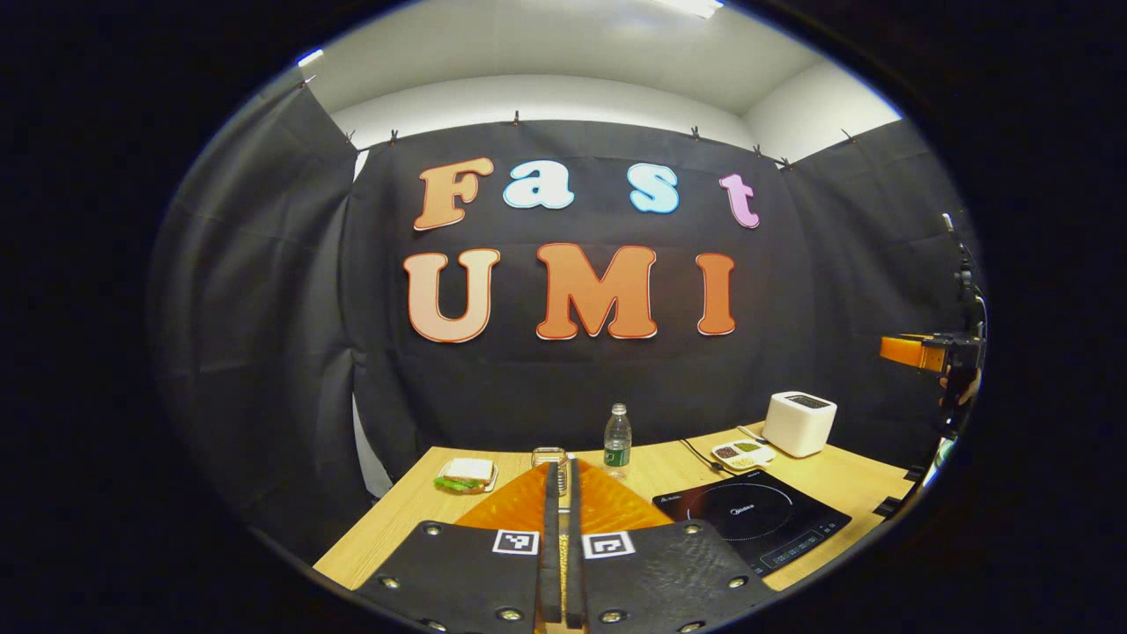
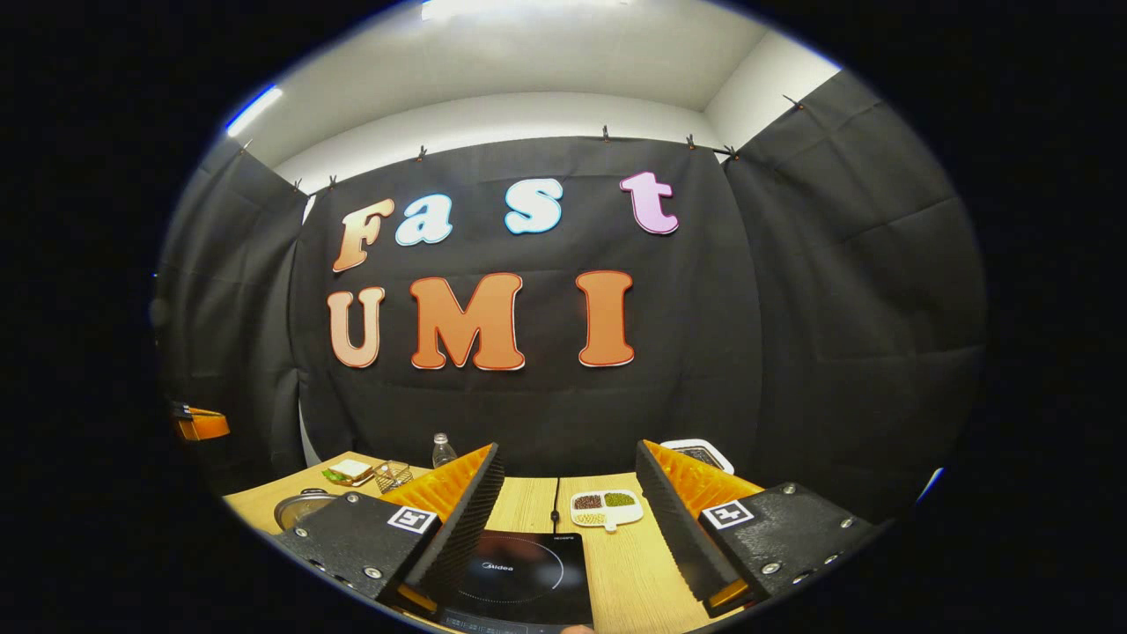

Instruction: First push the handle of the pot to place it horizontally, then grasp the pot with both hands and set it on the induction cooktop.

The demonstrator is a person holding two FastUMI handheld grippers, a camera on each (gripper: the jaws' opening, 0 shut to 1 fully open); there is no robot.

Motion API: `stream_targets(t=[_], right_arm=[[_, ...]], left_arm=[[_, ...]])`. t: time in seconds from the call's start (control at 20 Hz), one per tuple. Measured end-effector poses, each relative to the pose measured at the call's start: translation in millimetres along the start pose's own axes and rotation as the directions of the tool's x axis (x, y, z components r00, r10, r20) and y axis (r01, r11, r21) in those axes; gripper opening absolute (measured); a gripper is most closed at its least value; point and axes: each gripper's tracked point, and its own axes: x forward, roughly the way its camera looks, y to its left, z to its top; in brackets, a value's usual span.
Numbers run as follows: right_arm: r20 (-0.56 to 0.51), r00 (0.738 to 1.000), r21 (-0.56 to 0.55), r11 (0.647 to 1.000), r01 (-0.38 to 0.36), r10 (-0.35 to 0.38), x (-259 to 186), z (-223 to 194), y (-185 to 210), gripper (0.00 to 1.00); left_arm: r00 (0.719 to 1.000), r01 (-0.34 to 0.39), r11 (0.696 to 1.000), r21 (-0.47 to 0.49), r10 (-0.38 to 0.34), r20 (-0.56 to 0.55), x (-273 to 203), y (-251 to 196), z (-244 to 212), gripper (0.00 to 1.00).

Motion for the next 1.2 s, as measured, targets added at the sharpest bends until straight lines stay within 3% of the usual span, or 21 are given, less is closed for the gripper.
stream_targets(t=[0.4, 0.75, 0.95, 1.0, 1.15, 1.2], right_arm=[[0.006, 1.000, -0.001, 1.000, 0.004, -0.004, -2.1, 0.3, -1.5, 0.94], [0.007, 1.000, 0.008, 1.000, -0.009, 0.009, -4.7, -1.4, 1.2, 0.94], [0.005, 1.000, 0.004, 1.000, -0.008, 0.008, -5.5, -2.3, 0.2, 0.99], [0.005, 1.000, 0.000, 1.000, -0.007, 0.007, -6.6, -2.2, 0.3, 0.94], [0.005, 1.000, 0.001, 1.000, -0.011, 0.011, -6.3, -4.6, 1.5, 0.94], [0.002, 1.000, 0.002, 1.000, -0.013, 0.013, -6.8, -5.5, 2.3, 0.99]], left_arm=[[0.982, 0.066, 0.998, -0.018, -0.068, -0.173, -5.1, -23.4, -76.4, 0.02], [0.932, 0.128, 0.992, -0.022, -0.128, -0.338, -22.9, -48.0, -147.4, 0.03], [0.887, 0.142, 0.989, -0.037, -0.144, -0.439, -33.8, -53.9, -189.7, 0.03], [0.880, 0.150, 0.988, -0.047, -0.155, -0.449, -34.8, -56.3, -196.2, 0.03], [0.847, 0.165, 0.983, -0.085, -0.185, -0.498, -46.0, -64.8, -219.8, 0.03], [0.837, 0.172, 0.981, -0.094, -0.196, -0.511, -48.0, -67.1, -226.9, 0.03]])
